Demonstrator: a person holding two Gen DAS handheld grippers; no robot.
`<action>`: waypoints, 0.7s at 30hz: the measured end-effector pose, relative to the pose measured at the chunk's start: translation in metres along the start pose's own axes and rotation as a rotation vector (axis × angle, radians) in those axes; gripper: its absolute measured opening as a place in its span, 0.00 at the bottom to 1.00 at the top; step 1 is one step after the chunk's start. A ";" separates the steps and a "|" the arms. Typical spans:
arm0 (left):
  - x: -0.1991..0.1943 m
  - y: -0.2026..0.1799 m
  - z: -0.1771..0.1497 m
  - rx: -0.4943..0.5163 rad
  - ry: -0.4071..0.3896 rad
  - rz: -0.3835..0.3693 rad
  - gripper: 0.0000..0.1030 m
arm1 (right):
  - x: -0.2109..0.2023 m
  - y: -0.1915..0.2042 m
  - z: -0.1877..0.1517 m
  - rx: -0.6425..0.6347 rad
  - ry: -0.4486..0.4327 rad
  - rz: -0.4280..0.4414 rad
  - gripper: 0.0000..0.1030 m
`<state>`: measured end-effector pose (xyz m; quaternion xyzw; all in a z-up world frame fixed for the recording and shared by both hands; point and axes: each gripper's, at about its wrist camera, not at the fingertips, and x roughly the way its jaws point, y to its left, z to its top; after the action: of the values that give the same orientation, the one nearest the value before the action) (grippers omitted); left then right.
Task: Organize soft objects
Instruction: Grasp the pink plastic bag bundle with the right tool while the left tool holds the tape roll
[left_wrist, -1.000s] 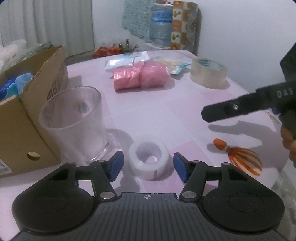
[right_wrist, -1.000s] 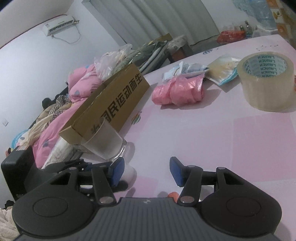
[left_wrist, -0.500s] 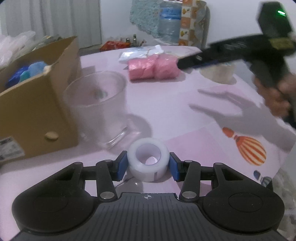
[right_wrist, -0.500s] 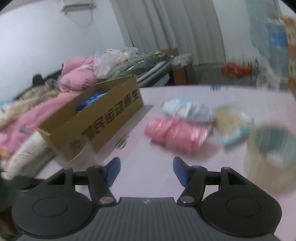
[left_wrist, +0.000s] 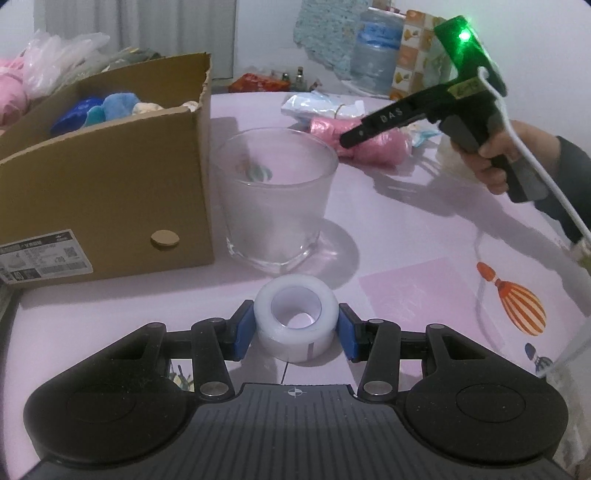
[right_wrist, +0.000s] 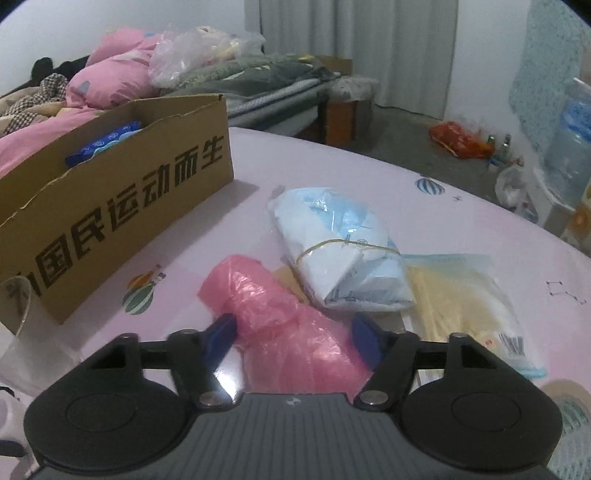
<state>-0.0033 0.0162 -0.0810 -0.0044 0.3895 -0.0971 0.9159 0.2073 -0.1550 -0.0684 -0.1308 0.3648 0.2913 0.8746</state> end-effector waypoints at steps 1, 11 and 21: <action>0.000 0.000 0.000 -0.001 0.000 0.001 0.45 | -0.003 0.002 -0.002 -0.004 0.005 -0.005 0.50; 0.003 0.005 0.003 -0.034 0.015 -0.005 0.45 | -0.056 0.020 -0.043 0.222 0.145 0.072 0.50; 0.007 0.006 0.005 -0.038 0.021 -0.012 0.48 | -0.097 0.042 -0.072 0.343 0.207 0.194 0.54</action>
<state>0.0063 0.0205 -0.0827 -0.0232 0.4008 -0.0952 0.9109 0.0866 -0.1931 -0.0499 0.0264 0.5077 0.2927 0.8098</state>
